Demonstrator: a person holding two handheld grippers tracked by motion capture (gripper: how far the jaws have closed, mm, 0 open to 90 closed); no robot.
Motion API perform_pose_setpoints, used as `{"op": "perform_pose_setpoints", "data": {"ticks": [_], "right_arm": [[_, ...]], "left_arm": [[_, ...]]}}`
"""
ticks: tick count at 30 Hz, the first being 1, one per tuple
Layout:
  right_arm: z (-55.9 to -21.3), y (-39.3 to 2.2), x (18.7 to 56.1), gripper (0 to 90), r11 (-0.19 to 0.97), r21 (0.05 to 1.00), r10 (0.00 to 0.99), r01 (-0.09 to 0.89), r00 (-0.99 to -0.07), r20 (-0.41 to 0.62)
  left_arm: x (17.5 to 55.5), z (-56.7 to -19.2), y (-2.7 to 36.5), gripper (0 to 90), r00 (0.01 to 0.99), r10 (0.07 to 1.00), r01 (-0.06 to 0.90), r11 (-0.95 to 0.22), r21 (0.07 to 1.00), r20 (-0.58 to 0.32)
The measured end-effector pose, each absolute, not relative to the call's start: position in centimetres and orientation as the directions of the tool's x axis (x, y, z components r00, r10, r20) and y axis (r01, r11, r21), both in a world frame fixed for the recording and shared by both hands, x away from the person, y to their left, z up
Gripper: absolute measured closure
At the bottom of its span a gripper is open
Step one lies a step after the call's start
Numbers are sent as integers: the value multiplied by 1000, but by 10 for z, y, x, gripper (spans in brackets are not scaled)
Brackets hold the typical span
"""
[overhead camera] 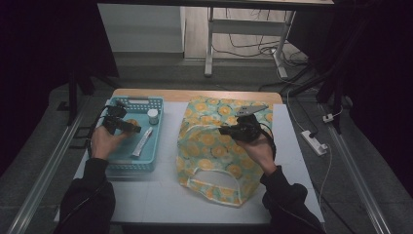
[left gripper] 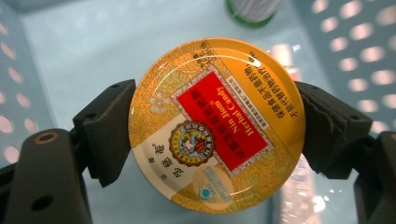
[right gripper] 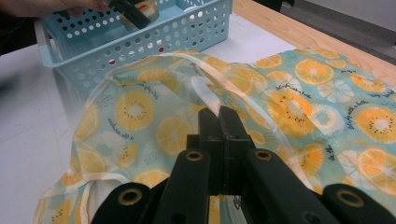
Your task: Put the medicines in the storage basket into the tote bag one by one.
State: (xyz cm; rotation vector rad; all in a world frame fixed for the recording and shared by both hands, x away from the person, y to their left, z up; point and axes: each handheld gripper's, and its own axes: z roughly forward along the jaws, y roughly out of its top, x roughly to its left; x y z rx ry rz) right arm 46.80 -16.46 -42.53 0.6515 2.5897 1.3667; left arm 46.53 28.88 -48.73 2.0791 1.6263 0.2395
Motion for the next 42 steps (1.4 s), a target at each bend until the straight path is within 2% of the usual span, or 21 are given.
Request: {"op": "perform_pose_setpoints", "data": {"ticks": [5,20,42], "right_arm": [[-424,-164,467,900,492,815,439,306,-896,72],[-424,-164,467,900,484,820,438,306,-896,76],[-423,-165,467,900,475,824,443,309,-893,80]], "left_arm": [[455,-472,283,204,333,927,826,-199,528,-171],[426,-446,254,204,472,863,744,-279,607,-181],[400,-433,189,205,647,738,645,-398,652,-189]]}}
